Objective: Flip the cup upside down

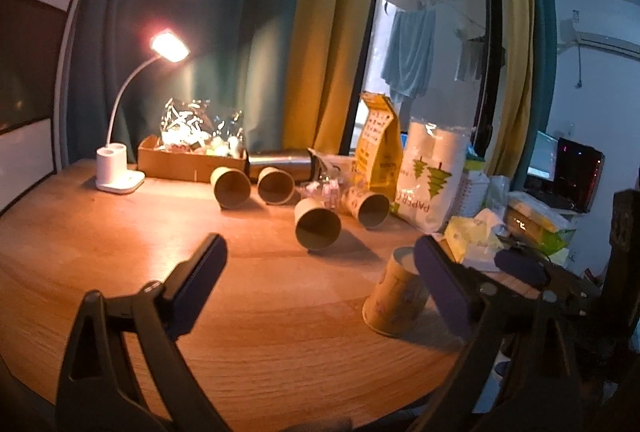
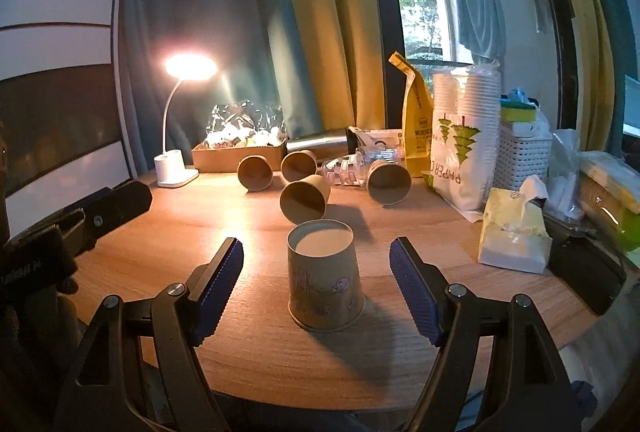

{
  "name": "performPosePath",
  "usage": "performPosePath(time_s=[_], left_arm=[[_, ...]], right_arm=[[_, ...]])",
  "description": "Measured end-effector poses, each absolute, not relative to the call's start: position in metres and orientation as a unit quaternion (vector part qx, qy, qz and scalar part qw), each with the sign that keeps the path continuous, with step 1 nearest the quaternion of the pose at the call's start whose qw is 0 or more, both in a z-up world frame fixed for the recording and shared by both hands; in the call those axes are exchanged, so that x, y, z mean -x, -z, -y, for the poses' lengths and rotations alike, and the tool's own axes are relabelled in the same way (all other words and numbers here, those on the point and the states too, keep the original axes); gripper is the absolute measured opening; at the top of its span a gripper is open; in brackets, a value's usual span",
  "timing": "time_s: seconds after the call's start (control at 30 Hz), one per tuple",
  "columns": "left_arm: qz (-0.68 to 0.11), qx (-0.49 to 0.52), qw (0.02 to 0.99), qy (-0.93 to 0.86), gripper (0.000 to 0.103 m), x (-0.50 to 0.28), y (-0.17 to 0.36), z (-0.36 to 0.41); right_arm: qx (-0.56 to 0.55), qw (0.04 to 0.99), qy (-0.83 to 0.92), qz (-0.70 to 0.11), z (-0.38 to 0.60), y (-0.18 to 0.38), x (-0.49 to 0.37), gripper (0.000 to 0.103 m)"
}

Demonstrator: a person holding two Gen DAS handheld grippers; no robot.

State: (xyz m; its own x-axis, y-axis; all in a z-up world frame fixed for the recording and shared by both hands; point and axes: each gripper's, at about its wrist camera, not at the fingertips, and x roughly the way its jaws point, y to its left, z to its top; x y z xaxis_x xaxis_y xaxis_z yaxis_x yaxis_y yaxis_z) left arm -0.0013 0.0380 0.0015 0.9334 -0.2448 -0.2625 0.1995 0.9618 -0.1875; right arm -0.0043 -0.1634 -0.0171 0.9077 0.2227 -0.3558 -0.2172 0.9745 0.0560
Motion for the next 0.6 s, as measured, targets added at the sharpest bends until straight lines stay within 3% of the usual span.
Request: performPosePath(time_s=[0.6], left_arm=[[-0.145, 0.054, 0.982, 0.11, 0.097, 0.006, -0.007, -0.026]], right_arm=[[-0.018, 0.978, -0.109, -0.177, 0.172, 0.016, 0.012, 0.079]])
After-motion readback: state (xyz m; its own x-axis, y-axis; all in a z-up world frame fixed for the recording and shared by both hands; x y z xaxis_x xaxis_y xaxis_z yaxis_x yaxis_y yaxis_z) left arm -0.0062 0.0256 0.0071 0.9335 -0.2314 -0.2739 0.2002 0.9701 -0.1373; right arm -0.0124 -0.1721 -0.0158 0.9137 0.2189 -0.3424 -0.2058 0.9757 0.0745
